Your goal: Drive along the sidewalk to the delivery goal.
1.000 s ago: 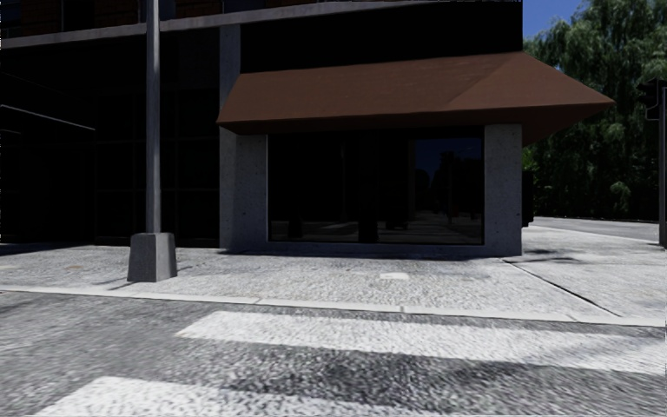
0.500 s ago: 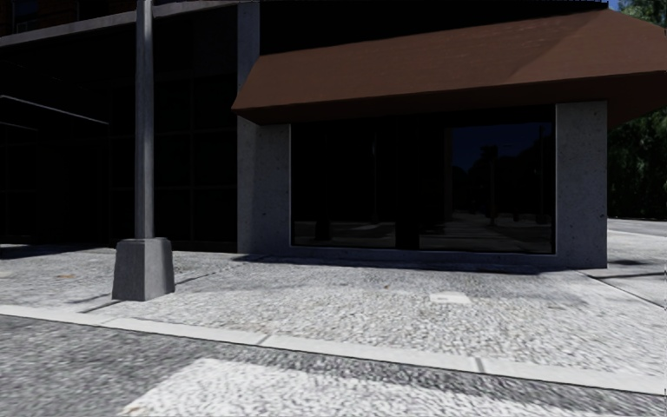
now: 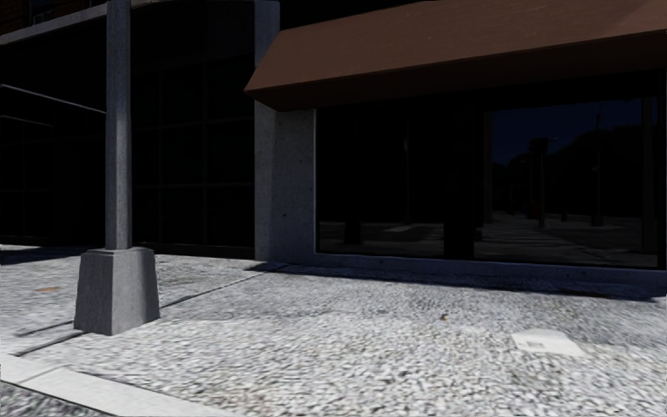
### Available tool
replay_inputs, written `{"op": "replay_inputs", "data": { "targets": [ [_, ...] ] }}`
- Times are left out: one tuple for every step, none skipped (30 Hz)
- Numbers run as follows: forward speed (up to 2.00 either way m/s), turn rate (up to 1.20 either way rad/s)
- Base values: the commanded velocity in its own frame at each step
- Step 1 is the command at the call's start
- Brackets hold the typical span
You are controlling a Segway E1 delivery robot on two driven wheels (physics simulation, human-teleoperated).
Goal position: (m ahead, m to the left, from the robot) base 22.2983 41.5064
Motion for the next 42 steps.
{"op": "replay_inputs", "data": {
  "targets": [
    [1.75,0.31],
    [1.75,0.31],
    [1.75,0.31],
    [1.75,0.31],
    [1.75,0.31],
    [1.75,0.31],
    [1.75,0.31],
    [1.74,0.31],
    [1.7,0.31],
    [1.62,0.31],
    [1.62,0.31],
    [1.53,0.32],
    [1.47,0.35],
    [1.47,0.35],
    [1.41,0.37],
    [1.34,0.39],
    [1.34,0.39],
    [1.3,0.39],
    [1.29,0.39],
    [1.28,0.39],
    [1.28,0.39],
    [1.28,0.4],
    [1.28,0.4],
    [1.28,0.4],
    [1.28,0.4],
    [1.28,0.4],
    [1.28,0.4],
    [1.28,0.4],
    [1.28,0.4],
    [1.28,0.4],
    [1.28,0.4],
    [1.28,0.4],
    [1.28,0.43],
    [1.28,0.47],
    [1.28,0.47],
    [1.28,0.48],
    [1.28,0.49],
    [1.28,0.5],
    [1.28,0.5],
    [1.28,0.5],
    [1.28,0.5],
    [1.28,0.5]
  ]
}}
